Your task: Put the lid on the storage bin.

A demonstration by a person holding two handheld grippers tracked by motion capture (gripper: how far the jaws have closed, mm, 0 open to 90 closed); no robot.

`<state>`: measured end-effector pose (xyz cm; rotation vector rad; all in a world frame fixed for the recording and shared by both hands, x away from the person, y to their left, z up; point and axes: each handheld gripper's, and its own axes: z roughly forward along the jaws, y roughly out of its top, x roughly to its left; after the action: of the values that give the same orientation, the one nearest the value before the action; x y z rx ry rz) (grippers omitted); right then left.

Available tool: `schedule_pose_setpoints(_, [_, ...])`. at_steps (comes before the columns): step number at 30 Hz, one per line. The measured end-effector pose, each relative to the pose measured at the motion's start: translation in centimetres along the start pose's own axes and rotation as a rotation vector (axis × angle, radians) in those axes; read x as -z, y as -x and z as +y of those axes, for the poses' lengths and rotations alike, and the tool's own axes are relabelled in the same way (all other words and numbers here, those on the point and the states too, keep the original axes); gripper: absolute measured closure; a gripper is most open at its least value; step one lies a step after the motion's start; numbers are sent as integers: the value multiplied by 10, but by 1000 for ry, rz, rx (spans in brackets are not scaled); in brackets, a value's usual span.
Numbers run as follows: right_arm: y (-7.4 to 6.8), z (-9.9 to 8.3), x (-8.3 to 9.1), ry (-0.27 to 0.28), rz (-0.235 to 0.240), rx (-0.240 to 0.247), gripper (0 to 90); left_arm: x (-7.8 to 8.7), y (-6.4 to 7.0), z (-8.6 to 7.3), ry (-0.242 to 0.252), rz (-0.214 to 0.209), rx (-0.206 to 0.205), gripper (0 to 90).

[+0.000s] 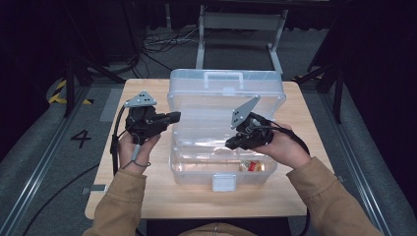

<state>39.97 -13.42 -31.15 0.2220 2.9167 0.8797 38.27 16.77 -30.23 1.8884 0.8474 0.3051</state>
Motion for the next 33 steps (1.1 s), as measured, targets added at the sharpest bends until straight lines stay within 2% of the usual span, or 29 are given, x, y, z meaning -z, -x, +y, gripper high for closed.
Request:
schedule_pose_setpoints(4, [-1, 0, 0, 0, -1, -3, 862, -2, -1, 1, -6, 7, -2, 897])
schedule_pose_setpoints(8, [-2, -1, -1, -6, 2, -4, 861, -3, -1, 1, -10, 46, -2, 898])
schedule_pose_setpoints(11, [-4, -2, -2, 2, -3, -3, 852, -3, -2, 1, 2, 59, 4, 898])
schedule_pose_setpoints(15, [-8, -5, -2, 10, -12, 1, 840, 0, -3, 1, 22, 68, 15, 899])
schedule_pose_setpoints(22, [-10, -10, 3, 24, -18, -13, 793, -1, -3, 1, 21, 69, 12, 899])
schedule_pose_setpoints(27, [-13, -15, 12, 65, -27, -19, 813, 0, -4, 0, 19, 66, 5, 899])
schedule_pose_setpoints(33, [-14, -25, 27, 134, -47, -50, 868, 1, -3, -1, 17, 61, 5, 899])
